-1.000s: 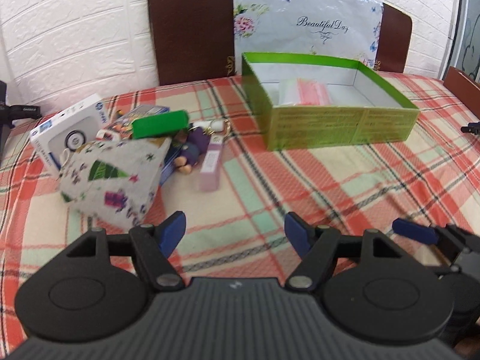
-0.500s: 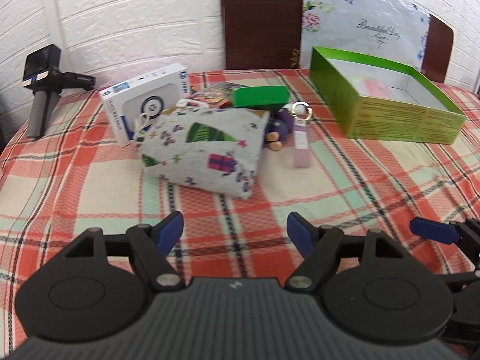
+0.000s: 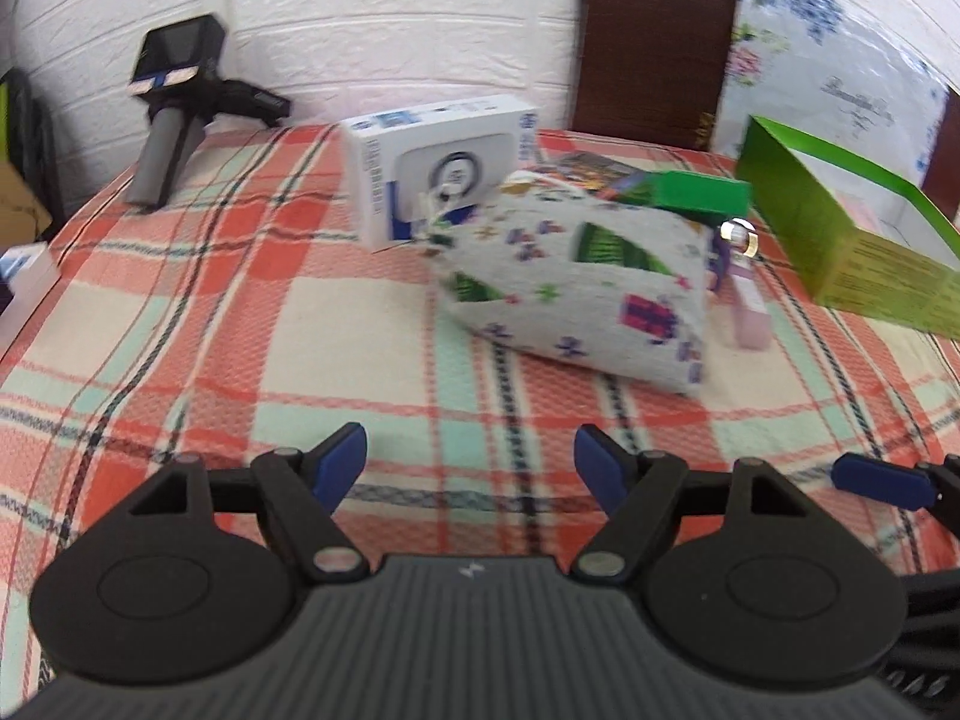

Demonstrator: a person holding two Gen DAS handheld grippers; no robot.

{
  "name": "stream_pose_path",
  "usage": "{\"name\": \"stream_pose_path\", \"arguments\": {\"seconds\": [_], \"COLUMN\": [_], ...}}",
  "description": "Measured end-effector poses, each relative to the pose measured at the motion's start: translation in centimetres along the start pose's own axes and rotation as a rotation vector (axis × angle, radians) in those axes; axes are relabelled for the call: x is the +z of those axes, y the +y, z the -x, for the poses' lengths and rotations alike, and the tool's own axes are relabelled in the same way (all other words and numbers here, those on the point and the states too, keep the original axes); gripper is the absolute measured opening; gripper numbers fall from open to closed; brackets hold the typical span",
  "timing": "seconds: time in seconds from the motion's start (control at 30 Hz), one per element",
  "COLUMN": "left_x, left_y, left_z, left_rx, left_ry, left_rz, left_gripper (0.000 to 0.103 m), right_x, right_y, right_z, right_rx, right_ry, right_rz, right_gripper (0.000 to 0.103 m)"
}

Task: Organize objects
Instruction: 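Move the left gripper back toward the floral cloth pouch, then grasp the floral cloth drawstring pouch with the left gripper, then carry the pouch into the green box and open the left gripper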

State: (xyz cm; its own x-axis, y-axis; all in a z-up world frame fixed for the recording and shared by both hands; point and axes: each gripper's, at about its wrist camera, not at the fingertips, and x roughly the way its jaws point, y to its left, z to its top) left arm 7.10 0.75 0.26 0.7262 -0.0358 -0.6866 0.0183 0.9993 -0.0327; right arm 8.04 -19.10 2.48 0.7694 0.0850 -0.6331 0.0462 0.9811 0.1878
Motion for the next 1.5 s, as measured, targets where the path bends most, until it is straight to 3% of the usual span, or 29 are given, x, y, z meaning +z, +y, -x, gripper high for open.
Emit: {"name": "stream_pose_path", "arguments": {"seconds": [0.1,0.27,0.3,0.33,0.47,0.67,0.83,0.9,0.93,0.97,1.1,1.2,1.23,1.33,1.43,1.5], "left_x": [0.1,0.4,0.5,0.5,0.5,1.0,1.5,1.6,1.5,1.5,0.8,-0.3,-0.6,-0.5,1.0,2.7], "left_y": [2.7,5.4,5.7,6.0,6.4,4.7,0.8,-0.9,-1.7,-2.5,-5.6,-7.7,-7.8,-8.5,-8.6,-9.6], "left_z": [-0.4,0.0,0.0,0.0,0.3,0.4,1.7,2.0,2.0,1.8,0.7,-0.6,-1.0,-0.4,0.6,1.3], "left_rx": [0.01,0.039,0.04,0.038,0.008,-0.183,-0.343,-0.394,-0.417,-0.434,-0.457,-0.469,-0.504,-0.496,-0.54,-0.57], "left_ry": [0.006,-0.009,-0.008,-0.007,-0.011,0.0,-0.008,-0.007,0.002,0.016,0.087,0.136,0.158,0.141,0.127,0.089], "left_rz": [0.092,0.175,0.185,0.194,0.216,0.247,0.156,0.111,0.095,0.082,0.012,-0.04,-0.017,-0.043,-0.029,-0.057], "left_gripper": [0.078,0.078,0.078,0.078,0.079,0.083,0.091,0.096,0.097,0.097,0.097,0.08,0.073,0.062,0.055,0.053], "right_x": [2.0,6.2,6.7,7.1,6.5,2.7,-0.3,-1.1,-1.5,-2.0,-3.0,-3.4,-3.5,-3.9,-3.6,-3.0], "right_y": [0.0,-0.6,-0.7,-0.9,-1.7,-4.1,-6.8,-7.4,-7.5,-7.4,-5.3,-3.7,-3.4,-2.6,-2.4,-2.9], "right_z": [-1.0,-5.5,-6.9,-8.2,-7.7,-1.6,4.0,5.6,6.3,6.9,7.0,5.4,4.7,2.9,3.8,4.6], "right_rx": [0.039,0.161,0.172,0.193,0.273,0.307,0.256,0.181,0.136,0.096,0.026,0.033,0.043,0.003,-0.005,-0.029], "right_ry": [-0.024,-0.013,0.017,0.055,0.065,0.107,0.107,0.091,0.07,0.04,0.024,0.019,0.018,-0.002,-0.073,-0.134], "right_rz": [-0.037,-0.223,-0.243,-0.265,-0.312,-0.29,-0.217,-0.177,-0.152,-0.116,0.086,0.174,0.185,0.189,0.204,0.206], "right_gripper": [0.081,0.08,0.067,0.04,0.022,0.021,0.026,0.047,0.081,0.103,0.1,0.093,0.085,0.078,0.049,0.045]}}
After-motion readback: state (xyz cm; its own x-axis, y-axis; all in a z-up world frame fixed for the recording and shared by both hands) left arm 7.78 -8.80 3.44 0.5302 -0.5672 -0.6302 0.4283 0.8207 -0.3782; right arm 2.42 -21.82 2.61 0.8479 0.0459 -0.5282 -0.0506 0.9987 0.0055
